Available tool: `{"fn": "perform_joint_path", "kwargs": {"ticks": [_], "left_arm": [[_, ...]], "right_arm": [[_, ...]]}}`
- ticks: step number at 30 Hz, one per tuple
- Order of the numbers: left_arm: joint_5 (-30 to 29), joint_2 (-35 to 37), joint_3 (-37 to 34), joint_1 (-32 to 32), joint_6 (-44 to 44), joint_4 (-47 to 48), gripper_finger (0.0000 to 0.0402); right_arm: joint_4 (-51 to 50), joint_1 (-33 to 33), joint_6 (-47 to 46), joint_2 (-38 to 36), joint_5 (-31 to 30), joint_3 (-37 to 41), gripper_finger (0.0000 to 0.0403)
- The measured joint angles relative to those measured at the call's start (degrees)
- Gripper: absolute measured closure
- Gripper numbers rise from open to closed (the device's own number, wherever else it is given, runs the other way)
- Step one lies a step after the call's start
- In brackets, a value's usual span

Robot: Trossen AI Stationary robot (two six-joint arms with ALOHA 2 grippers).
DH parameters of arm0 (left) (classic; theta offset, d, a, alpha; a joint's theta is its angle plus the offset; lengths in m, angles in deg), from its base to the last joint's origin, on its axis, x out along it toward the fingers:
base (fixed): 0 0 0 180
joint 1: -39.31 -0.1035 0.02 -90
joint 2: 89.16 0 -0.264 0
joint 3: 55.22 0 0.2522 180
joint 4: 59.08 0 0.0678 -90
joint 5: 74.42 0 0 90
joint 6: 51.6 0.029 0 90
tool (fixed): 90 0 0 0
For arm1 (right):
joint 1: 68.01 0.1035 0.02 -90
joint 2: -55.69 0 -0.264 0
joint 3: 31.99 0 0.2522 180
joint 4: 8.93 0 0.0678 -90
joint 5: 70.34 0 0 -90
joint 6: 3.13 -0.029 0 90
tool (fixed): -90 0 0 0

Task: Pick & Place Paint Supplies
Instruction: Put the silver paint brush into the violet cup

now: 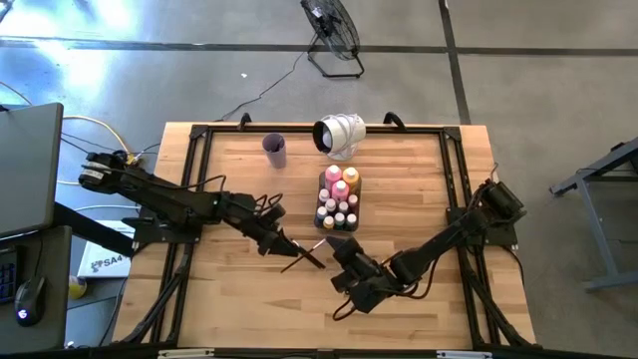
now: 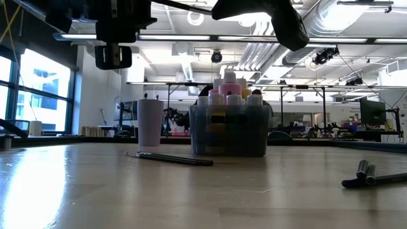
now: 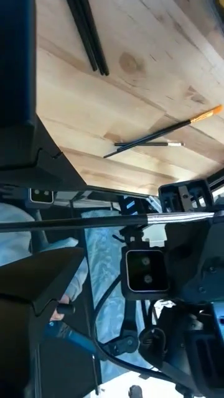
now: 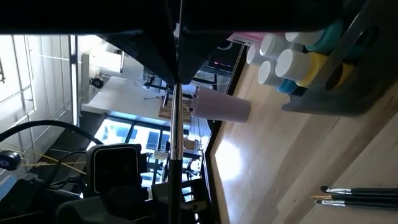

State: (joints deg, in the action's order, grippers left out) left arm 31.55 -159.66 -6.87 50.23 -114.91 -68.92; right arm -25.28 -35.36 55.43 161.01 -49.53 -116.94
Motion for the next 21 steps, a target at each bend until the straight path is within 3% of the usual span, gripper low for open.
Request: {"fn": "perform_joint_path", "kwargs": {"ticks": [21], "left_arm": [[-6.2,-2.5,0.0,6.3,0.0,-0.3,0.0253]], "right_arm": [[0.3,-1.6,-0.4,0.0,0.2,0.0,0.04]]}}
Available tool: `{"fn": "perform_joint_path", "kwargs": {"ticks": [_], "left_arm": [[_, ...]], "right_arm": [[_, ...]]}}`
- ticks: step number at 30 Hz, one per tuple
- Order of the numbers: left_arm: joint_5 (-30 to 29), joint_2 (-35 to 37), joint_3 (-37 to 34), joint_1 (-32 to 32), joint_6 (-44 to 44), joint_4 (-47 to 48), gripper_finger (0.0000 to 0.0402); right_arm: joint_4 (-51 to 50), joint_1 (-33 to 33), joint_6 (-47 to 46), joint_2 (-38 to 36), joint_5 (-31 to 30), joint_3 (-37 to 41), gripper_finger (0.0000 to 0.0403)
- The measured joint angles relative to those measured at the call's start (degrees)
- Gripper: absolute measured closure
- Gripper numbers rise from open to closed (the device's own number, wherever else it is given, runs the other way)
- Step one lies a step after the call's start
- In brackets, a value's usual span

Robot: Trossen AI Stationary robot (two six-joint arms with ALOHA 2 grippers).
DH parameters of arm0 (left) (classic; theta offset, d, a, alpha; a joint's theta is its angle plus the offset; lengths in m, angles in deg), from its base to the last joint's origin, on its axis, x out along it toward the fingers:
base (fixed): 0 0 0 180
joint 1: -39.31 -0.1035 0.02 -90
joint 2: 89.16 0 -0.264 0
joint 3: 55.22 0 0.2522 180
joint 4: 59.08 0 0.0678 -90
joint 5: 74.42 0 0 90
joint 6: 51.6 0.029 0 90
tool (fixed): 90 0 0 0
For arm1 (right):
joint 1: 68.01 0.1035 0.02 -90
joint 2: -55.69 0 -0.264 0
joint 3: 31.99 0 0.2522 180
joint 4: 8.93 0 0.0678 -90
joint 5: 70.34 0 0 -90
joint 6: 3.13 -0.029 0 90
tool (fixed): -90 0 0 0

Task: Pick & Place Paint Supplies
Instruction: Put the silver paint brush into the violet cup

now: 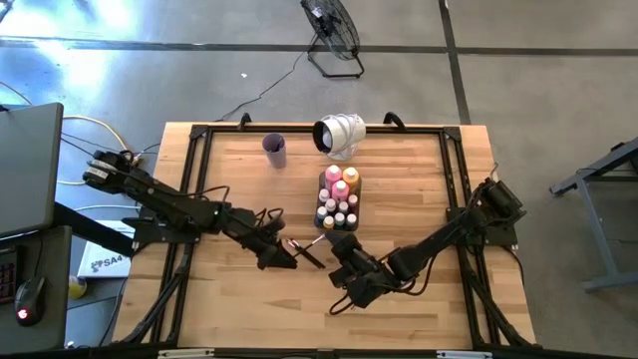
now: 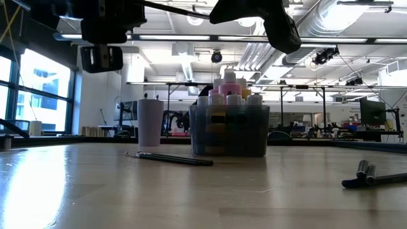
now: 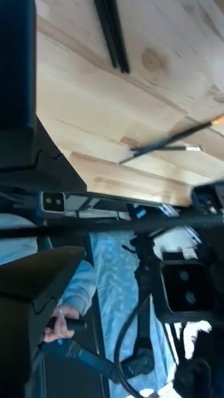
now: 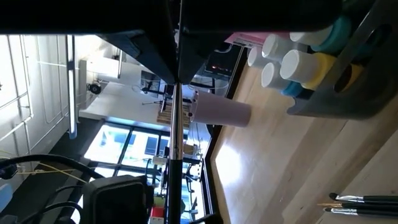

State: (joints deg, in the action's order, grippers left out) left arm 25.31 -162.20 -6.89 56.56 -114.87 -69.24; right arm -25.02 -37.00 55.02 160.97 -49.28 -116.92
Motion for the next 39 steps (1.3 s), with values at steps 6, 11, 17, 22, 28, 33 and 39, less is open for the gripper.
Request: {"fn": "perform_joint_path", "kwargs": {"ticks": [6,11,17,22,28,33,39], "left_arm": [[-0.3,0.0,0.0,0.0,0.5,-0.9,0.0297],[-0.6,0.0,0.0,0.0,0.5,-1.0,0.0348],[-1.7,0.0,-0.1,0.0,1.8,-1.4,0.0388],[-1.6,0.0,-0.1,0.0,3.7,-1.1,0.0391],[-1.3,0.0,-0.1,0.0,6.2,-1.1,0.0392],[-1.1,0.0,-0.1,0.0,6.5,-0.7,0.0393],[-1.2,0.1,0.0,0.0,7.9,-0.7,0.0394]], "right_arm": [[0.0,0.0,0.0,0.0,0.1,0.0,0.04],[0.0,0.0,0.0,0.0,0.1,0.0,0.04],[0.1,0.1,0.1,-0.1,0.0,0.0,0.04],[0.1,0.2,0.2,-0.1,0.0,0.0,0.04],[2.0,1.0,3.5,-0.1,-1.6,0.0,0.04],[3.5,1.9,7.9,-0.2,-1.4,0.0,0.04],[5.2,3.0,7.6,-0.2,-3.7,0.0,0.04]]}}
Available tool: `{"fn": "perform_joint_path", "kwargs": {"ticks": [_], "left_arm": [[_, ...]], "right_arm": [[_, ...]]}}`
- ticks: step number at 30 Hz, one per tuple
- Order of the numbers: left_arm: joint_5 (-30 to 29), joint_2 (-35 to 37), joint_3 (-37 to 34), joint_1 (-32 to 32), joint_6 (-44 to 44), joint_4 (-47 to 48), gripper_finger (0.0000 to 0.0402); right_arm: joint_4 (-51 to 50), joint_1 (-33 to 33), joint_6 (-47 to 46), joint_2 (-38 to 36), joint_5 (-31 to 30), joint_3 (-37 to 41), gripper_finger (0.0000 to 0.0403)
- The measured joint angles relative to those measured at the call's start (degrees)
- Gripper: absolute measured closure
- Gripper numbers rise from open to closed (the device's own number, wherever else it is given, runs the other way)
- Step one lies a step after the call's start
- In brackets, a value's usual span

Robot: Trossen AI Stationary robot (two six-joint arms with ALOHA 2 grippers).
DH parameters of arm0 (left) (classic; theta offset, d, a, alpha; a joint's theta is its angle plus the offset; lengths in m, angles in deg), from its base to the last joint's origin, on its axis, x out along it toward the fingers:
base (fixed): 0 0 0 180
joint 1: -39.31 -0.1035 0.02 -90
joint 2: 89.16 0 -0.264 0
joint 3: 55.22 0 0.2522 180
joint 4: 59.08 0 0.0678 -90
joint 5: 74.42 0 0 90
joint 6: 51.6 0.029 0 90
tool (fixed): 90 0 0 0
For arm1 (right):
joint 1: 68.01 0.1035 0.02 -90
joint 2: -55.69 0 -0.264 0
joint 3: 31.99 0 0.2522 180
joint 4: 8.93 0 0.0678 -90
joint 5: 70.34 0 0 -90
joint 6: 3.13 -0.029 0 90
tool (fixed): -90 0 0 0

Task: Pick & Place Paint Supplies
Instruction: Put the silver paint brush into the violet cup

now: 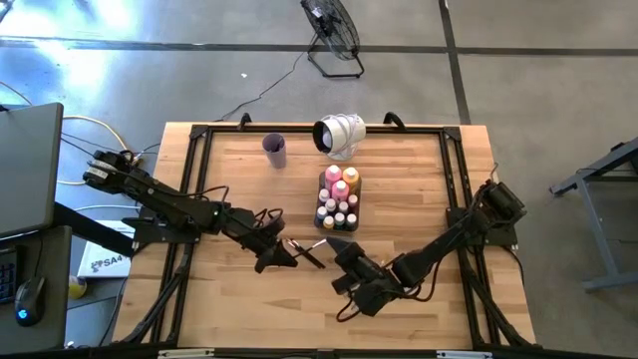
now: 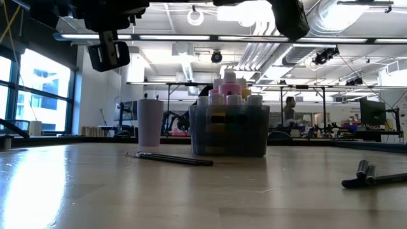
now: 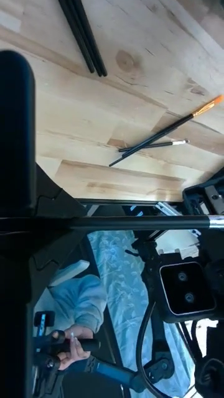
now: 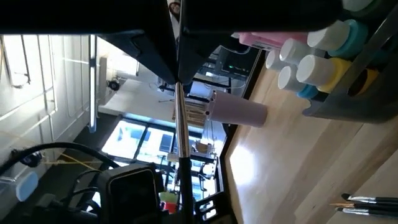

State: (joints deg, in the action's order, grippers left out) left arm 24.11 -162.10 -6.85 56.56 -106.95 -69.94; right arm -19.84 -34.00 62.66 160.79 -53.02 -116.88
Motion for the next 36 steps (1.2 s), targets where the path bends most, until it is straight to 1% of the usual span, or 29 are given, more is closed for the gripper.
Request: {"fn": "perform_joint_path", "kwargs": {"ticks": [6,8,10,14,16,18,19,22,24,26,27,29,31,34,36], "left_arm": [[0.2,0.1,0.1,0.1,0.5,-0.1,0.0394],[0.1,0.2,0.1,0.0,0.4,0.1,0.0394],[-0.1,0.2,0.0,0.0,0.0,0.4,0.0394],[-0.2,0.1,0.0,0.0,-0.2,0.7,0.0394],[-0.1,0.1,0.0,0.0,0.8,0.7,0.0394],[-0.1,0.1,0.0,0.0,2.2,0.6,0.0394],[-0.2,0.1,0.0,0.0,3.2,0.6,0.0394],[-1.0,0.1,0.0,0.0,6.8,0.6,0.0394],[-2.1,0.1,0.0,0.0,9.1,0.7,0.0394],[-3.2,0.1,0.0,0.0,12.2,0.8,0.0394],[-3.5,0.1,0.0,0.0,13.8,0.8,0.0394],[-4.4,0.1,0.0,0.0,16.9,0.3,0.0394],[-6.7,0.1,0.0,0.0,20.3,0.1,0.0394],[-10.9,0.1,0.0,0.0,26.9,0.1,0.0394],[-14.0,0.1,0.0,0.0,30.7,-0.6,0.0394]], "right_arm": [[5.2,0.9,0.2,0.0,-0.5,0.1,0.0399],[5.2,0.8,0.3,0.0,-0.7,0.1,0.0389],[5.3,0.4,-0.1,0.0,-0.4,0.1,0.037],[5.0,0.1,-1.5,-0.1,1.1,0.0,0.031],[5.0,0.1,-1.5,-0.1,-0.5,0.0,0.0278],[5.8,0.1,-2.0,-0.1,-3.7,0.0,0.0252],[5.5,0.1,-3.0,-0.3,-5.4,0.0,0.0243],[3.3,0.6,-9.5,-1.8,-5.9,0.0,0.0234],[2.5,1.5,-13.6,-3.1,-6.3,0.0,0.0239],[0.5,2.3,-19.6,-4.9,-5.7,0.0,0.0251],[-1.5,2.7,-23.7,-6.2,-4.3,0.0,0.0257],[-6.5,3.0,-34.9,-8.8,1.6,-0.1,0.027],[-13.0,2.5,-47.7,-11.6,10.9,-0.1,0.0282],[-19.3,0.0,-65.0,-14.5,27.0,-0.1,0.0294],[-19.7,-2.3,-71.7,-14.8,33.1,-0.1,0.0298]]}}
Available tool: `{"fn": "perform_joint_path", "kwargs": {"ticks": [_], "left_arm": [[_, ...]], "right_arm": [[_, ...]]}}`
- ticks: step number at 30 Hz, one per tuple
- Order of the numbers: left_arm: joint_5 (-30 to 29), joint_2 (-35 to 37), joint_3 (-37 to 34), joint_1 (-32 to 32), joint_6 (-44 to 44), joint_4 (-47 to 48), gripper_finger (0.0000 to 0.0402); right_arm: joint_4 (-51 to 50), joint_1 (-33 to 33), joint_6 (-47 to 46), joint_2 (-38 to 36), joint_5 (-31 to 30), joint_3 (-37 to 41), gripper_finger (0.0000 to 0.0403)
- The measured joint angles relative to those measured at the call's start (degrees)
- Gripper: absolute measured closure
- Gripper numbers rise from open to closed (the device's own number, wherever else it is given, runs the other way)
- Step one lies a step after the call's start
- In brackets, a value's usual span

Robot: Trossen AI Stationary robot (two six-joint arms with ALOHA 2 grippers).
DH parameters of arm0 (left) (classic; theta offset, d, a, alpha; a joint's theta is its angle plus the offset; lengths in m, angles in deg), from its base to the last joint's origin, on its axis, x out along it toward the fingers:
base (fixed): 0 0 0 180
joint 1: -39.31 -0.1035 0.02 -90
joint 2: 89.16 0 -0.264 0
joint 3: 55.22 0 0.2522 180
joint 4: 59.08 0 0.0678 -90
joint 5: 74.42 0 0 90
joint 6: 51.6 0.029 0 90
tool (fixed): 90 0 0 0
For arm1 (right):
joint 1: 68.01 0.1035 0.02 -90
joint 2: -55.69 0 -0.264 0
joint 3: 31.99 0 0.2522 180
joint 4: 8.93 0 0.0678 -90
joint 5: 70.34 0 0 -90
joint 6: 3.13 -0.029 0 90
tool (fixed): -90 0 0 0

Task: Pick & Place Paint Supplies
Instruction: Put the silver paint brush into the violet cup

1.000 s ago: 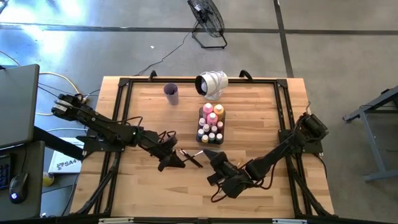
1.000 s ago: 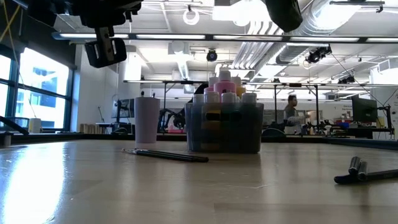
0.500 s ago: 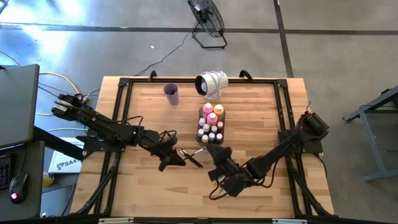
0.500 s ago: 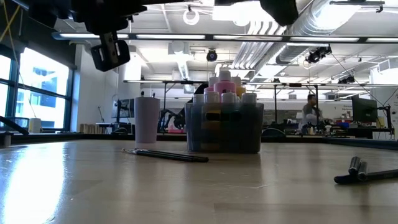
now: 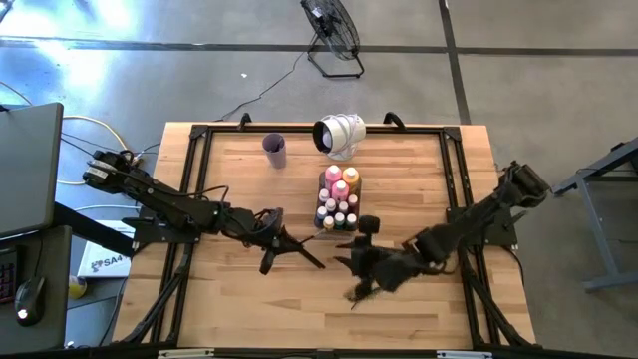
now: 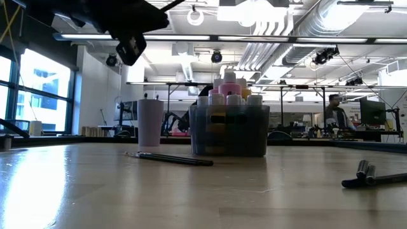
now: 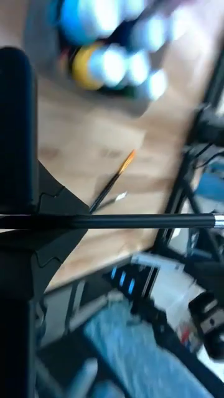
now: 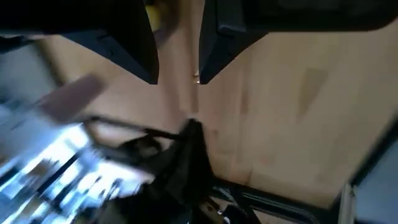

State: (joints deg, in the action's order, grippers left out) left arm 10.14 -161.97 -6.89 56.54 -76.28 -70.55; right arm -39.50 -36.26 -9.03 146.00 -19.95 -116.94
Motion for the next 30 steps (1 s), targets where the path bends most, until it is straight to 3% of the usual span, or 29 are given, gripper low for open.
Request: {"fn": "perform_joint_path", "kwargs": {"ticks": [6,18,30], "left_arm": [[-4.0,-0.1,0.0,0.0,10.0,-2.6,0.0394],[-7.2,-0.1,0.0,0.0,18.3,-3.4,0.0394],[-8.7,-0.1,0.0,0.0,23.0,-7.8,0.0394]], "right_arm": [[3.5,-5.3,-6.2,0.1,8.8,0.0,0.0295],[13.9,-10.4,-6.6,0.1,17.9,0.0,0.0281],[15.8,-12.6,-6.6,0.1,18.4,0.0,0.0314]]}}
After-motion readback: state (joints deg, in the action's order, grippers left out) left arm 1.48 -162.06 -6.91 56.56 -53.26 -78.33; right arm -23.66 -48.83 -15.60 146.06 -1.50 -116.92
